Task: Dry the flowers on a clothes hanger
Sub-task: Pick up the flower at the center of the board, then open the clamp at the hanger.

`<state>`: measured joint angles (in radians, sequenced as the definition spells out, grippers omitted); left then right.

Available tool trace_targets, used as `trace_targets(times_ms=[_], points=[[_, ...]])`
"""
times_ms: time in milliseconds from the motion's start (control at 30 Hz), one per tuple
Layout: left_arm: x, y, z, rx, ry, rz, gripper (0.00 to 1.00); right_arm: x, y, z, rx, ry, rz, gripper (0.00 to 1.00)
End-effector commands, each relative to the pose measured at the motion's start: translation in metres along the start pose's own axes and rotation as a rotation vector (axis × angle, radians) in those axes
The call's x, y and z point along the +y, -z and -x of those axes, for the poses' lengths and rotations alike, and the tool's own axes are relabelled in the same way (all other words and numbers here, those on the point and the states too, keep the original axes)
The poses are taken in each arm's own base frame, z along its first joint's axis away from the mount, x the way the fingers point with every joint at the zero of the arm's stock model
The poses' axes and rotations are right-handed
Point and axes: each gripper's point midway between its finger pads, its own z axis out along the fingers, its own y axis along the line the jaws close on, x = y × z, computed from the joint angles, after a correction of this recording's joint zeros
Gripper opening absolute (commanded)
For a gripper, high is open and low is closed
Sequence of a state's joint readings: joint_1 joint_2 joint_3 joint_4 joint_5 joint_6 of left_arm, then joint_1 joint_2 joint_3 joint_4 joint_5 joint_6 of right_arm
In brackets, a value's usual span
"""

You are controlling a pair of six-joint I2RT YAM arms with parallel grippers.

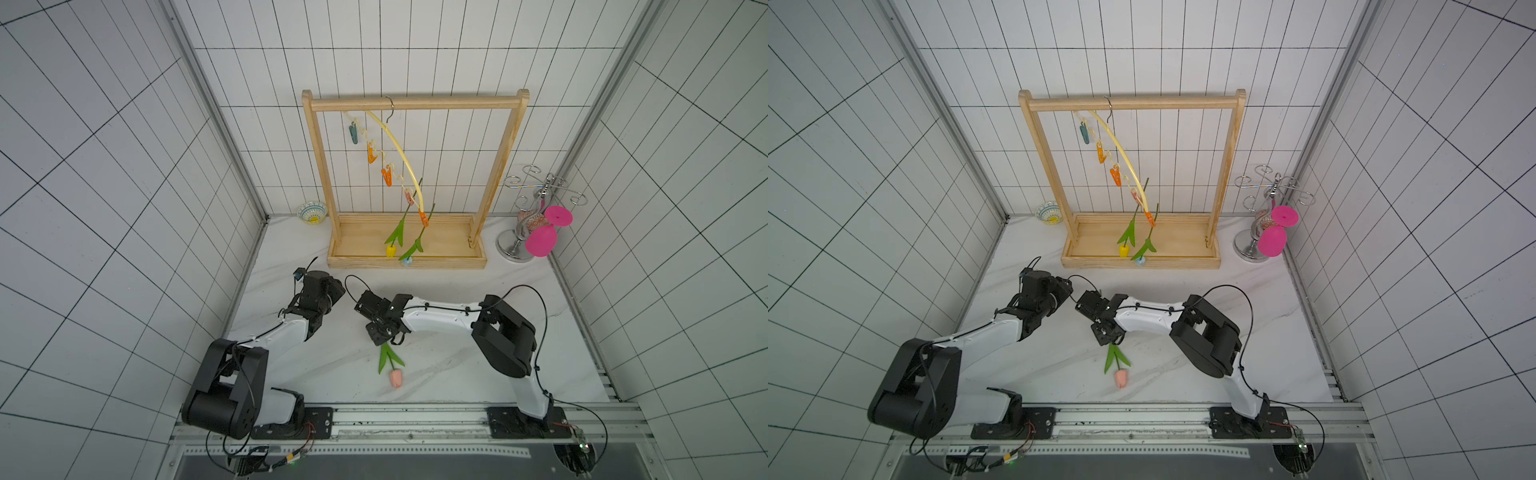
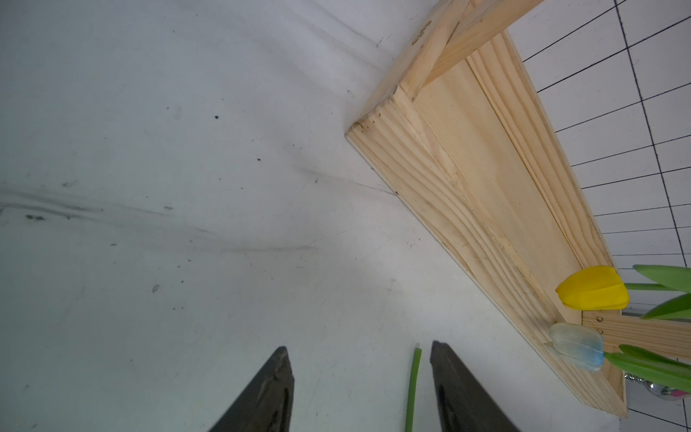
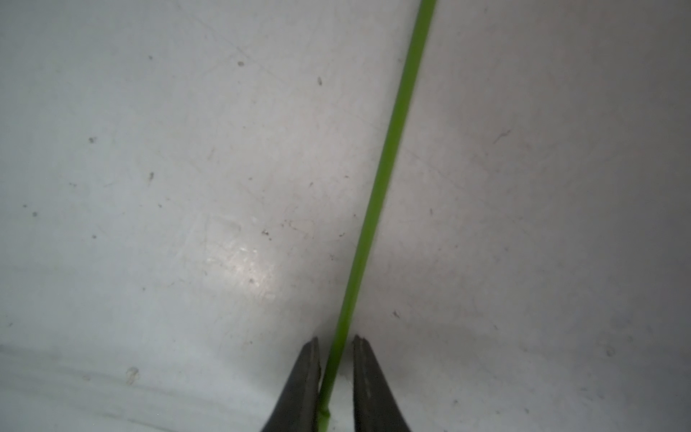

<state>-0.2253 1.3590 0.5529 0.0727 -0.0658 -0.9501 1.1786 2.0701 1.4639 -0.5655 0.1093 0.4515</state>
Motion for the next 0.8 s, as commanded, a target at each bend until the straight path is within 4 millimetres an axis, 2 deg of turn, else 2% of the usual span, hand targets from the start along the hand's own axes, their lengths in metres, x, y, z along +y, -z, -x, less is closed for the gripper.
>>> trace_targets(times_ms=[0, 100, 200, 267, 400, 467, 633, 767], points=[[-0.009, 0.002, 0.007, -0.018, -0.006, -0.031, 0.60, 0.000, -0.005, -0.003, 0.021, -0.003, -0.019, 0.13], [-0.009, 0.003, 0.007, -0.021, -0.006, -0.032, 0.60, 0.002, 0.011, 0.005, -0.012, -0.012, 0.003, 0.00], [-0.008, 0.003, 0.007, -0.022, -0.005, -0.032, 0.60, -0.001, 0.039, 0.022, -0.091, -0.015, 0.004, 0.00], [-0.008, 0.004, 0.007, -0.025, -0.006, -0.036, 0.60, -0.007, 0.066, 0.036, -0.161, -0.026, 0.008, 0.00], [-0.009, 0.006, 0.009, -0.037, -0.003, -0.041, 0.60, -0.028, 0.117, 0.063, -0.311, -0.092, 0.055, 0.00], [-0.008, 0.008, 0.011, -0.050, -0.003, -0.043, 0.60, -0.043, 0.133, 0.072, -0.382, -0.138, 0.077, 0.00], [-0.011, 0.013, 0.014, -0.071, -0.005, -0.067, 0.60, -0.075, 0.161, 0.092, -0.521, -0.263, 0.181, 0.00], [-0.021, 0.017, 0.014, -0.083, -0.017, -0.139, 0.60, -0.100, 0.186, 0.121, -0.702, -0.335, 0.191, 0.00]])
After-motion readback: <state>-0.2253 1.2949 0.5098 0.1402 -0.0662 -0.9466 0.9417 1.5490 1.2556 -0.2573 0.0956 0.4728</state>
